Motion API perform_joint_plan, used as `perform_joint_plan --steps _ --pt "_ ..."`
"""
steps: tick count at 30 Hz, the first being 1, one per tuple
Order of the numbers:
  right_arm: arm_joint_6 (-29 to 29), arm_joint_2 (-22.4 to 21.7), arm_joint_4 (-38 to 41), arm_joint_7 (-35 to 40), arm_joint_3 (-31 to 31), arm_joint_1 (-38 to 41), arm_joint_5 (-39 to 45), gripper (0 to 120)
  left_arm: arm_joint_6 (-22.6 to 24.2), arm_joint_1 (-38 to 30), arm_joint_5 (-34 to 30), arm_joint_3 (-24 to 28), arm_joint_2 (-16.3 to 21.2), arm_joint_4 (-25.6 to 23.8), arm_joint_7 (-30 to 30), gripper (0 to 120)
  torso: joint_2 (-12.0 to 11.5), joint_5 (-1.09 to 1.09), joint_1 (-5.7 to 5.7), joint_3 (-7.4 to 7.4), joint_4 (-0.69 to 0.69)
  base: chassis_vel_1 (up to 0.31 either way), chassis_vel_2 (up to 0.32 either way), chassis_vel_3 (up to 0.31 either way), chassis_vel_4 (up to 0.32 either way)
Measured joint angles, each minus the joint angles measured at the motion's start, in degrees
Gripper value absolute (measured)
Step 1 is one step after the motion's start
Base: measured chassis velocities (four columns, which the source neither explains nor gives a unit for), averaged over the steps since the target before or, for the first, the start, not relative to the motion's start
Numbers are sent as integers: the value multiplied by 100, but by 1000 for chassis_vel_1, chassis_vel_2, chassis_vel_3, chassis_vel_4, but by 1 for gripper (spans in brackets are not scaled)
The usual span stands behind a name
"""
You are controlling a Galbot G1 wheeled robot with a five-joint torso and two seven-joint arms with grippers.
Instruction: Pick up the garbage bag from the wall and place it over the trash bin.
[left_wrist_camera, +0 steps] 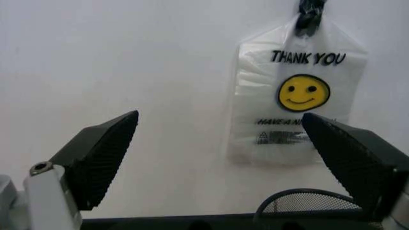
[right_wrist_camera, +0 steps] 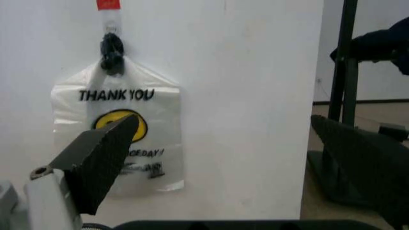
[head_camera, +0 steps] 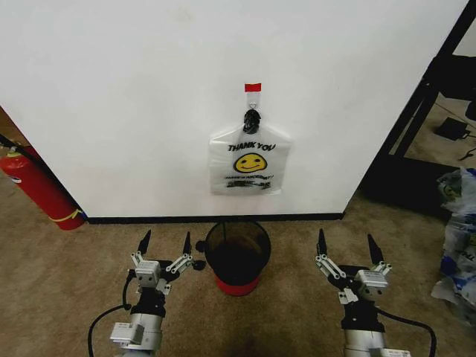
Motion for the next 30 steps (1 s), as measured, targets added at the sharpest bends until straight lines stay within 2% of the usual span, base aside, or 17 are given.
perform_joint_plan --steps 7,12,13,17,19,21,26,27,30 --pt "-183 -506 -367 -133 -120 304 675 100 -1 -39 24 -14 -15 40 0 100 0 1 0 0 -1 0 0 0 0" --pt "-483 -1368 -750 -624 -108 1041 2031 100 -71 77 113 -95 -53 75 -1 100 0 0 0 0 -1 0 0 0 0" --pt "-483 -1368 -750 -624 -108 1041 2031 100 -71 77 113 -95 -53 75 -1 100 0 0 0 0 -1 0 0 0 0" --pt "-852 -2063 -1185 -1040 -262 1981 3315 100 -73 165 288 -125 -106 17 -9 100 -1 1 0 1 1 0 0 0 0" --pt "-1072 -2265 -1443 -1250 -437 2495 3905 100 -73 222 429 -139 -174 -50 -8 100 -1 0 0 1 2 0 0 0 0" --pt "-1171 -2315 -1553 -1351 -521 2705 4133 100 -73 259 479 -150 -211 -84 -8 100 -1 1 0 1 -1 0 0 0 0" --pt "-1628 -2385 -2511 -2141 -1126 4413 5749 100 -106 442 676 -230 -421 -158 -8 100 -1 -1 0 1 2 0 0 0 0" --pt "-1628 -2385 -2511 -2141 -1126 4413 5749 100 -106 442 676 -230 -421 -158 -8 100 -1 -1 0 1 2 0 0 0 0" --pt "-1733 -2250 -3256 -2405 -1357 5185 6362 100 -118 552 708 -330 -494 -277 -7 100 -1 1 0 1 0 0 0 0 0"
